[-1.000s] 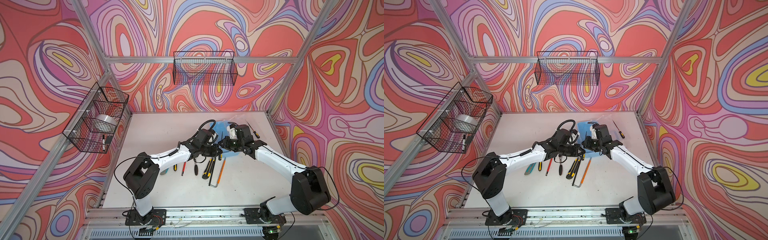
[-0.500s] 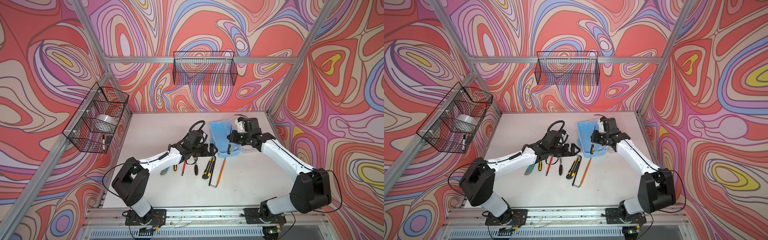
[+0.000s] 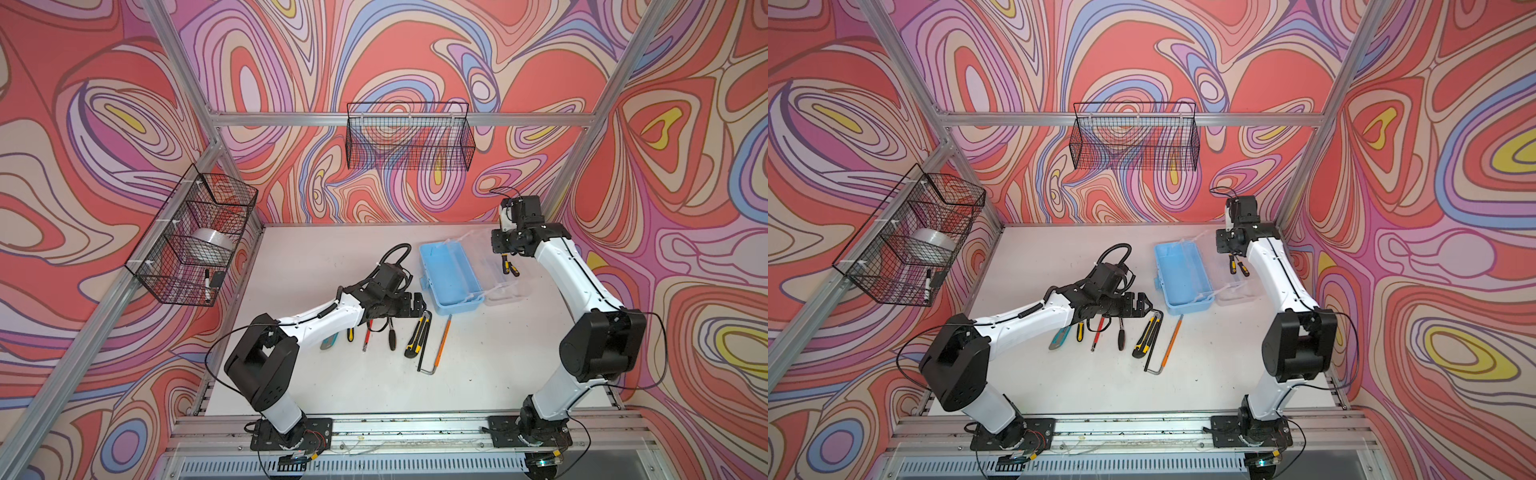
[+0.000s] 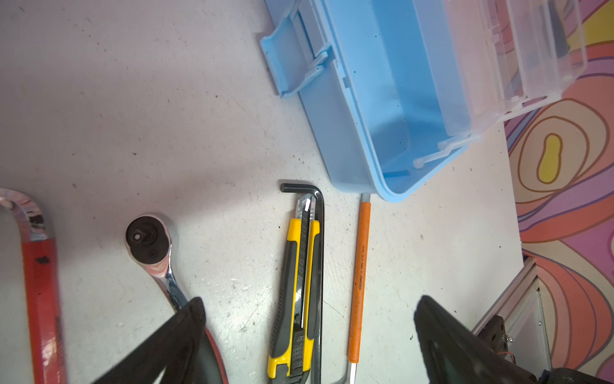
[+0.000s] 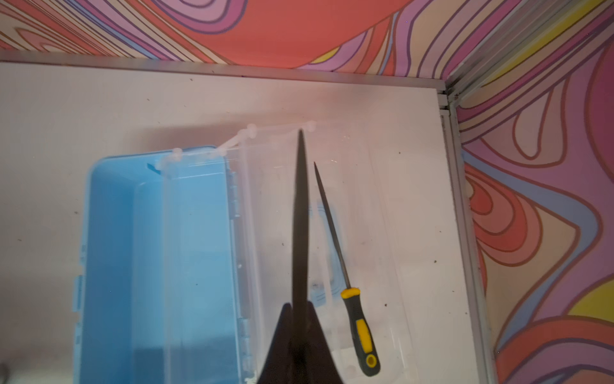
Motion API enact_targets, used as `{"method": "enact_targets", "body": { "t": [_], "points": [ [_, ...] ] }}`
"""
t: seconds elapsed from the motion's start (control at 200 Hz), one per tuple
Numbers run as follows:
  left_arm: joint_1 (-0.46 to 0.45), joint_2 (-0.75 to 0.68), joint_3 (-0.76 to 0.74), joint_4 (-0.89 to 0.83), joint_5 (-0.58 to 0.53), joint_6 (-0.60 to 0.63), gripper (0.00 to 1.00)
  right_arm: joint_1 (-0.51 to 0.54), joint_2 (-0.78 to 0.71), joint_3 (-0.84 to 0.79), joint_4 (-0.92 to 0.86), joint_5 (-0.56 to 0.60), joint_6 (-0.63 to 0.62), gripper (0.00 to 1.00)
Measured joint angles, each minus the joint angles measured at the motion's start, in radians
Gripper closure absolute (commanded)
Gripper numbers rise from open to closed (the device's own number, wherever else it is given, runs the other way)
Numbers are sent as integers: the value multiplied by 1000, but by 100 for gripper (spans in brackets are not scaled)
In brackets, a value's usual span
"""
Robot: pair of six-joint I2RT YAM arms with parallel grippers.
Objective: Pack the tool kit
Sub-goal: 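Carry the file into the clear lid with the right gripper while the left draws back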
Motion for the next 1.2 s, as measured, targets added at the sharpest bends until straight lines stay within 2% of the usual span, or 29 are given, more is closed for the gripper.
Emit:
{"method": "enact_targets", "body": {
  "t": [0.2, 0.451, 0.956, 1.197],
  "points": [
    [0, 8, 2, -21, -2, 5, 3, -7, 111, 62, -42, 137, -106, 100],
    [0, 22, 9, -33, 1, 5, 3, -15, 171, 115, -58, 211, -184, 100],
    [0, 22, 9, -35, 1, 5, 3, -33, 240, 114, -21, 257, -252, 100],
    [0, 22, 9, -35, 1, 4, 3, -33, 240, 102, -5, 261, -253, 72]
  ]
}}
